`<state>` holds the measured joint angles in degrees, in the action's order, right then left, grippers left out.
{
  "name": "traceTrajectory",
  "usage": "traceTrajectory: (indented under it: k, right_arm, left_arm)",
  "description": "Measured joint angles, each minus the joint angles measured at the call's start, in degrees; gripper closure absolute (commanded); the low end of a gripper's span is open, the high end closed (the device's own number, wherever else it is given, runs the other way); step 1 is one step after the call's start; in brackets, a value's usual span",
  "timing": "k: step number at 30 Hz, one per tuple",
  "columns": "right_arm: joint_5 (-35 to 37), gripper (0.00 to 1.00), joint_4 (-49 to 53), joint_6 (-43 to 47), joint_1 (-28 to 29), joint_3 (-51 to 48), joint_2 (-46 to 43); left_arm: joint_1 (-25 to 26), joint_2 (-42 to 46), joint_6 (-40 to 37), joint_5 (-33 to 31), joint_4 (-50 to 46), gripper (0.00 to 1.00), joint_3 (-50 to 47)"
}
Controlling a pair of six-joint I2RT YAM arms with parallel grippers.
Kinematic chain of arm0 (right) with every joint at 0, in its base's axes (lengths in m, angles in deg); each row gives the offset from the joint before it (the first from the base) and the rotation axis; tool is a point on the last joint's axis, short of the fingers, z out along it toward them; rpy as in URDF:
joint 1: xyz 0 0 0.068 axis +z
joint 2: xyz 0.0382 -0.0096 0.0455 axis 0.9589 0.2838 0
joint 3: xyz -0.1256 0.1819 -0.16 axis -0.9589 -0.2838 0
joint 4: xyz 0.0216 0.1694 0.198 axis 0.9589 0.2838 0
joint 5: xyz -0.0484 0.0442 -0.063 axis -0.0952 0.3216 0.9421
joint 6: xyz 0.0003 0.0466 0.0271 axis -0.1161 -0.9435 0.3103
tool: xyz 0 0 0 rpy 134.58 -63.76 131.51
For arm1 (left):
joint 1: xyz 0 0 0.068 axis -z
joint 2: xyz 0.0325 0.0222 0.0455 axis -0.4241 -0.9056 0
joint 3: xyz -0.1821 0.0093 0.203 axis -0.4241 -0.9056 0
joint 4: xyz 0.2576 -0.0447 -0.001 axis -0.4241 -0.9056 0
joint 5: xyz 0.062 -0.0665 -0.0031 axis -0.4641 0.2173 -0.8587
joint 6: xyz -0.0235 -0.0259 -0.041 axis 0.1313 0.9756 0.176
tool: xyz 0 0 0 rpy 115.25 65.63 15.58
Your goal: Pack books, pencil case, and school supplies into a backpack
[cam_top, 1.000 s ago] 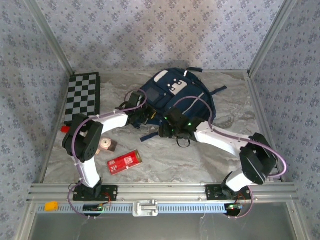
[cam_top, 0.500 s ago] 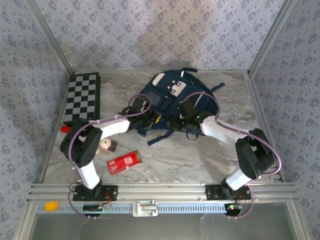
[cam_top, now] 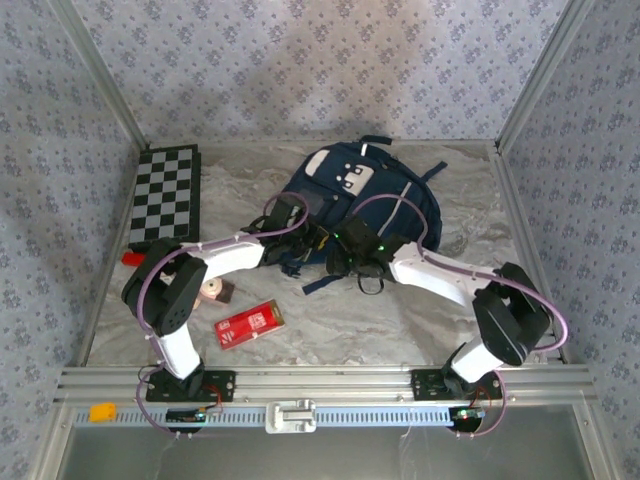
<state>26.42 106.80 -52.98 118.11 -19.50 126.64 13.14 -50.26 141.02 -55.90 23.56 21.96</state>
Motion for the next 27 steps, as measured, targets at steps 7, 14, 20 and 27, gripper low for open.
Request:
traceTrajectory:
  k: [7,14,20,27]
  right_arm:
    - [4.22,0.58,-1.07,-3.89,-0.70,3.67,5.40]
    - [9.49,0.65,-0.07,-8.26,-0.90,3.28,5.27]
    - [11.93,0.70,2.25,-7.96,-0.74,-1.09,-0.68]
    - [11.37,0.65,3.82,-2.38,0.09,-0.96,-1.20]
  left_arm:
    - [0.20,0.00,0.20,-0.15,0.02,1.00,0.00]
    - [0.13,0.00,0.02,-0.13,0.00,1.00,0.00]
    - [0.02,0.02,-0.55,-0.11,-0.09,1.00,0.00]
    - [-0.15,0.02,-1.14,-0.13,-0.31,1.00,0.00]
